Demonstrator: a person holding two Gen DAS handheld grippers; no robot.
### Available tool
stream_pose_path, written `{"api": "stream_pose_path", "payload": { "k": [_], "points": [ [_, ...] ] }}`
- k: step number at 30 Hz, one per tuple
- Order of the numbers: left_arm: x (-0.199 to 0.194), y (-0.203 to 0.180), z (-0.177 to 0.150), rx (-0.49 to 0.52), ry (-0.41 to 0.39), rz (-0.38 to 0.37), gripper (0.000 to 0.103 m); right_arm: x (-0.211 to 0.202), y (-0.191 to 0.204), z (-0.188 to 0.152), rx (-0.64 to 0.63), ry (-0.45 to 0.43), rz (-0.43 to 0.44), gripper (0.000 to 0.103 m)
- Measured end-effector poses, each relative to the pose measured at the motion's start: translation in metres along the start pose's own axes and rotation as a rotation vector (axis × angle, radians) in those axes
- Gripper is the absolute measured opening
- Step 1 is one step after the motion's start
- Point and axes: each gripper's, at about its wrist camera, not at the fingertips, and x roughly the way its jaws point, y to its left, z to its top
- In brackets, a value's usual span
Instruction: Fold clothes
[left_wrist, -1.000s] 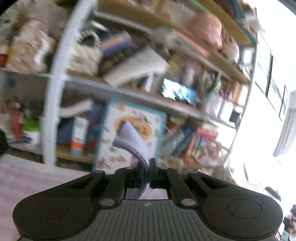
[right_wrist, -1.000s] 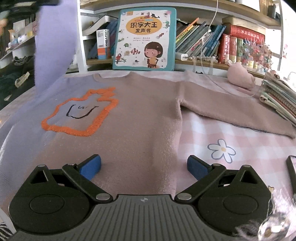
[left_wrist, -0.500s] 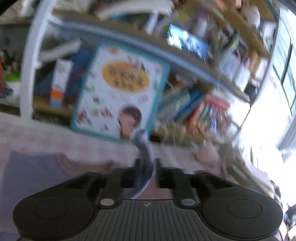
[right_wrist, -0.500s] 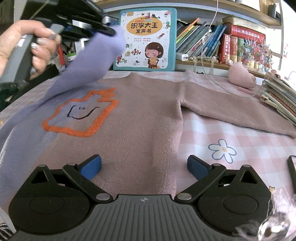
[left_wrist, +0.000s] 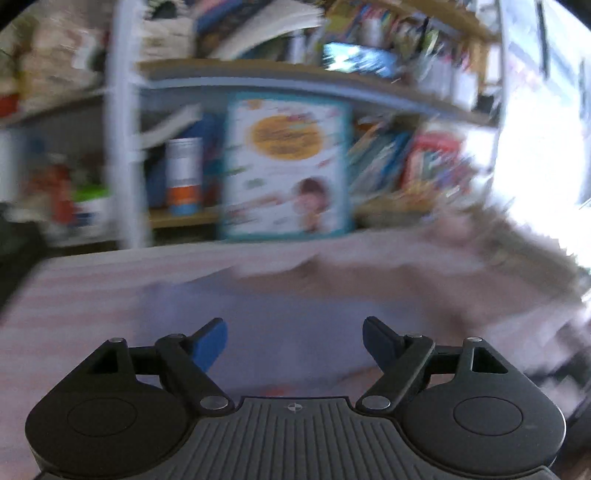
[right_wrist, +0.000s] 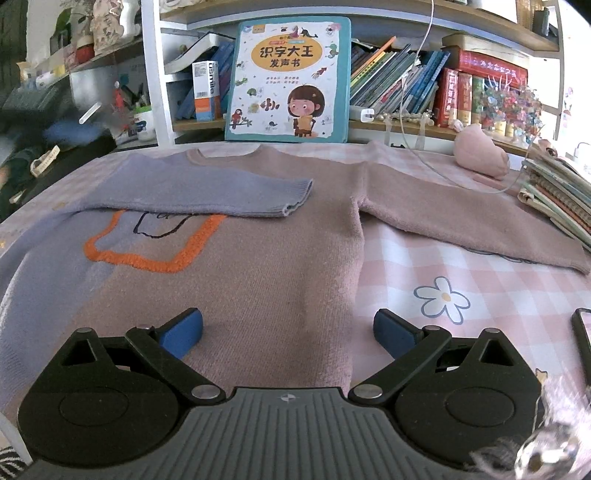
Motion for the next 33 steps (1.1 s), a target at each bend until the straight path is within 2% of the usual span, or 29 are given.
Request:
{"api": "stream_pose_path", "payload": {
  "k": [3,5,7,10,11,13,14,17,19,20,21,22,28,33],
  "points": [
    [-0.022,0.022,-0.031,0.053,0.037,0.159,0.083,-0.006,-0.002,-0.002,0.000,-0.007,-0.016,0.098],
    [-0.030,0.031,-0.046,0.062,0.059,0.209,0.083,-0.012,-0.004,-0.003,0.002,-0.008,-0.027,0.096],
    [-0.033,0.039,-0.058,0.046,0.084,0.228,0.082,-0.018,-0.009,-0.003,0.005,-0.004,-0.037,0.090],
    [-0.033,0.049,-0.070,-0.004,0.103,0.213,0.082,-0.026,-0.016,-0.004,0.013,0.010,-0.070,0.078],
    [-0.030,0.051,-0.071,-0.025,0.107,0.201,0.082,-0.027,-0.018,-0.004,0.014,0.022,-0.083,0.071],
    [-0.026,0.056,-0.074,-0.059,0.114,0.177,0.076,-0.029,-0.022,-0.006,0.030,0.039,-0.088,0.062],
    [-0.024,0.057,-0.076,-0.073,0.116,0.165,0.069,-0.030,-0.024,-0.007,0.048,0.042,-0.080,0.059],
    [-0.018,0.065,-0.081,-0.118,0.128,0.122,0.033,-0.031,-0.026,-0.008,0.085,0.045,-0.066,0.049],
    [-0.017,0.070,-0.084,-0.149,0.122,0.091,0.026,-0.031,-0.021,-0.008,0.078,0.045,-0.059,0.040],
    [-0.017,0.072,-0.084,-0.156,0.121,0.085,0.016,-0.030,-0.018,-0.007,0.071,0.046,-0.053,0.032],
    [-0.017,0.073,-0.084,-0.161,0.117,0.079,0.010,-0.029,-0.016,-0.005,0.070,0.048,-0.041,0.019],
    [-0.017,0.075,-0.085,-0.165,0.114,0.074,0.007,-0.028,-0.013,-0.004,0.069,0.051,-0.028,0.016],
    [-0.019,0.102,-0.087,-0.274,0.085,0.054,0.005,-0.014,0.002,0.007,0.038,0.049,0.004,0.012],
    [-0.019,0.119,-0.079,-0.267,0.067,0.126,0.005,0.008,0.022,0.020,-0.008,0.047,0.046,0.012]
  ]
}}
